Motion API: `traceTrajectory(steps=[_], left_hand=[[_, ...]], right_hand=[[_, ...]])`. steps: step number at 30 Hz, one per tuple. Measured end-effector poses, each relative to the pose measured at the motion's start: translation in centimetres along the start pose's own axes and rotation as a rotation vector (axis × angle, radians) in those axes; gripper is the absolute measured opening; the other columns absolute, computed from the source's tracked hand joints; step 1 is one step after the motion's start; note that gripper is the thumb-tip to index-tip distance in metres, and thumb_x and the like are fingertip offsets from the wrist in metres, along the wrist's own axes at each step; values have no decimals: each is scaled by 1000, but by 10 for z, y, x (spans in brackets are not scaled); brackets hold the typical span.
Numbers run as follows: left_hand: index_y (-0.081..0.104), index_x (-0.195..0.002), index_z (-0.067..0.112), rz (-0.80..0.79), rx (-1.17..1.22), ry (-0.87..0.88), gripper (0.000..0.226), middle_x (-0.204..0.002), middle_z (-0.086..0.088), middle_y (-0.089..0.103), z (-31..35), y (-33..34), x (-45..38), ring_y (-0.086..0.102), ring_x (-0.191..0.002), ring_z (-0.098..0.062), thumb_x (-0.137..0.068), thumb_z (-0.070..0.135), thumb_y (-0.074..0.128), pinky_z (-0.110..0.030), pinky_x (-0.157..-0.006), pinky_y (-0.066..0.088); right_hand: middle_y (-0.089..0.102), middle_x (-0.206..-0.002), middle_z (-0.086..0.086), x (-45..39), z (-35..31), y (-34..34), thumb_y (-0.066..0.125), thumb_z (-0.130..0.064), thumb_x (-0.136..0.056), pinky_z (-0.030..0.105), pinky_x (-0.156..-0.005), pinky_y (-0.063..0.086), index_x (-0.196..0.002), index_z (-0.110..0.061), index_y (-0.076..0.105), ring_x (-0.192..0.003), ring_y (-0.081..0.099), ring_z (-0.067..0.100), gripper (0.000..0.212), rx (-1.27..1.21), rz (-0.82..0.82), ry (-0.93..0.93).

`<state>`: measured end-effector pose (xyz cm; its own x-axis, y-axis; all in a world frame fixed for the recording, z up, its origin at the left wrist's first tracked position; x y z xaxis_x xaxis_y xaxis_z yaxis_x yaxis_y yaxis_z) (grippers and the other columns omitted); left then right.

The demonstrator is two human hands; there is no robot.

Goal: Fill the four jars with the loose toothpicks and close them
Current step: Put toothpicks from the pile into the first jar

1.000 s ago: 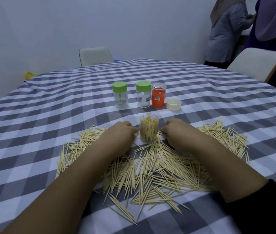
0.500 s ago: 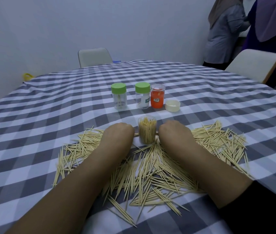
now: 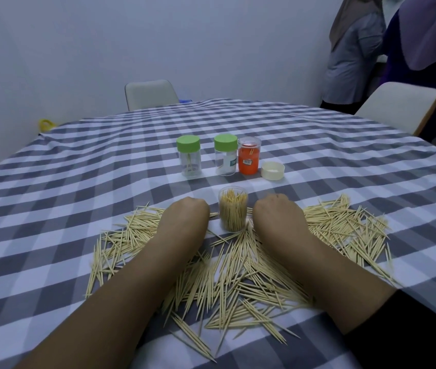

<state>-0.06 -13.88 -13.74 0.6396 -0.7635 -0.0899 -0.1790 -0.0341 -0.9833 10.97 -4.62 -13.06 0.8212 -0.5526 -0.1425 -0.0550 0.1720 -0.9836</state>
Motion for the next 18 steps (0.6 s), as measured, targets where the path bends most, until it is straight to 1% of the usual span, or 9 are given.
traceTrajectory(steps=[3,5,7,9,10,12,14,15,18], left_hand=[[55,-130,19,39,53,-5,41,-120,-8,61,-5,-2,-1,57,-111,-25,-92,6,48,-31,-89,45],[52,-134,22,116,197,-18,42,-122,-8,62,-11,-7,0,58,-111,-25,-95,8,45,-31,-91,45],[55,-133,22,212,453,-51,36,-118,-8,66,-18,-13,3,61,-103,-22,-99,16,46,-30,-88,48],[62,-125,21,320,737,-84,30,-106,-6,72,-23,-17,7,64,-85,-16,-98,25,51,-26,-76,49],[64,-123,19,369,847,-102,29,-104,-5,72,-25,-19,8,63,-81,-12,-96,27,53,-24,-74,48],[65,-121,15,457,1026,-138,30,-109,-2,71,-31,-21,9,63,-91,-7,-93,24,60,-19,-81,47],[64,-121,13,508,1204,-183,31,-112,-1,70,-36,-23,8,63,-92,-1,-90,18,64,-16,-83,49],[63,-121,12,518,1307,-203,33,-111,-2,70,-37,-24,7,64,-92,-1,-89,15,65,-18,-85,50],[62,-123,8,556,1622,-227,36,-109,-2,71,-36,-29,8,67,-100,-9,-87,8,66,-30,-93,52]], right_hand=[[61,-102,7,-3,12,-4,55,-9,-88,30,-71,39,-109,-9,57,-94,57,24,21,-67,32,53],[61,-90,2,-9,21,-5,56,-12,-87,30,-67,37,-101,-14,54,-83,56,23,14,-173,73,109],[62,-85,1,-16,30,-3,48,-17,-94,33,-65,40,-95,-17,54,-79,55,24,6,-384,124,167],[63,-83,2,-19,33,-2,44,-23,-97,34,-67,46,-91,-19,58,-79,57,22,16,-661,149,179],[64,-83,0,-20,33,-3,44,-23,-97,35,-71,48,-91,-18,60,-80,59,20,17,-794,172,168],[67,-84,-4,-20,32,-7,47,-21,-96,35,-77,50,-92,-17,63,-83,63,15,16,-1035,232,150],[69,-86,-4,-20,29,-10,49,-18,-96,32,-81,52,-94,-15,64,-85,65,11,15,-1238,285,143],[70,-86,-3,-20,28,-11,50,-17,-96,30,-81,52,-95,-14,65,-85,66,10,15,-1306,320,143],[71,-89,-3,-19,23,-15,51,-17,-96,14,-76,48,-100,-11,67,-81,63,-1,17,-1432,411,110]])
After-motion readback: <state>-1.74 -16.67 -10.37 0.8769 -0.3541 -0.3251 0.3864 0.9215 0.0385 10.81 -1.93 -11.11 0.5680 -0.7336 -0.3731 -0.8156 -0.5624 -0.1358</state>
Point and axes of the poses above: each hand's wrist, its own x-axis away from the middle knuckle, its own y-axis out of the palm, z = x × y, the point moved 4 cm from there along -x, towards the middle knuckle
